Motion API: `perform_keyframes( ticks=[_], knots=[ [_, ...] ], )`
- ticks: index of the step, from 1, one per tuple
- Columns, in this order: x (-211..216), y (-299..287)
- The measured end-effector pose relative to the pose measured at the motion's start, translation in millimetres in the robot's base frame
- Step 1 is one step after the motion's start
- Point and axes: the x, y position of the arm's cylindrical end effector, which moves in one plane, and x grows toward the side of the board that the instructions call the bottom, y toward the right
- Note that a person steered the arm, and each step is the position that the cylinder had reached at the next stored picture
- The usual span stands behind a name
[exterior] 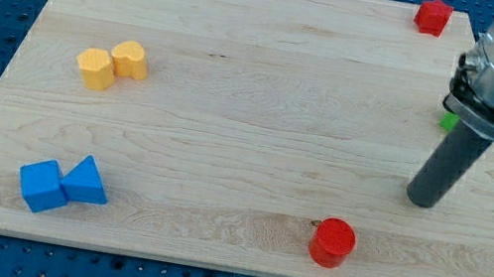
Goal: Push the red star towards the center of the board
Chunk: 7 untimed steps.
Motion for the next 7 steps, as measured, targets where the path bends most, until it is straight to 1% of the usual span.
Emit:
perform_keyframes(
  ticks=[2,3,5,6,7],
  knots=[
    [3,0],
    [30,0],
    [42,-2],
    [51,-29],
    [73,-26]
  ],
)
